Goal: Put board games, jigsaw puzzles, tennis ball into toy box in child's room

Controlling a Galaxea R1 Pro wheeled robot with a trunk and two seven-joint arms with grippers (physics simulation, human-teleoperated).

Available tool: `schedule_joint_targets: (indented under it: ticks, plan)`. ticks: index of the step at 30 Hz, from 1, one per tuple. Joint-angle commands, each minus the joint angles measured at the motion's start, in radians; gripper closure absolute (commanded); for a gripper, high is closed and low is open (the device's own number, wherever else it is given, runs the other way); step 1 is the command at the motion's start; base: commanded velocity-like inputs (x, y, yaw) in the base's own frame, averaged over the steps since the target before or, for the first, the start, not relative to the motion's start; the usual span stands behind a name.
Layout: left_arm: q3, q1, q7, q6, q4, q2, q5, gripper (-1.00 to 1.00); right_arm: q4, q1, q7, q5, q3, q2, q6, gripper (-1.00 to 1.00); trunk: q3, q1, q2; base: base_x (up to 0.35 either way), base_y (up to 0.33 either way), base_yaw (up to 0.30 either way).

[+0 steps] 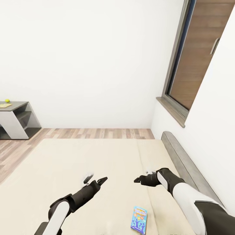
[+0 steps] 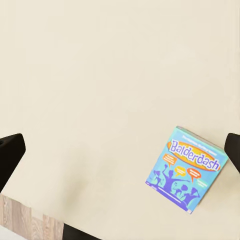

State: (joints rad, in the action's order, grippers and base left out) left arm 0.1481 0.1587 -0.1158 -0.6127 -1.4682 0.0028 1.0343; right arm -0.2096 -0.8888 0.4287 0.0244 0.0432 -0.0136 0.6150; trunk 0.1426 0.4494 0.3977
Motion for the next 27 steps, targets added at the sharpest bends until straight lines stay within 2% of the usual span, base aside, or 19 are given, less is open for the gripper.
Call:
schedule_joint_targets:
  ticks: [1,15,27]
  plan:
    - [0.001,0.001,-0.01,-0.002,-0.001,0.0,0.011,-1.0,-0.001,0.0,0.001,0.003,0.004,0.0,0.005,-1.0,0.004,0.001,0.002,0.0,0.0,0.0]
    - [0.001,0.001,-0.012,-0.002,-0.001,0.0,0.009,-1.0,-0.007,-0.001,0.005,0.003,0.006,-0.002,-0.001,-1.0,0.025,0.001,0.002,0.0,0.0,0.0]
    - [0.001,0.001,-0.016,-0.002,0.0,0.0,0.007,-1.0,-0.012,-0.001,0.006,0.006,0.007,-0.015,-0.004,-1.0,0.03,0.001,0.002,0.0,0.0,0.0]
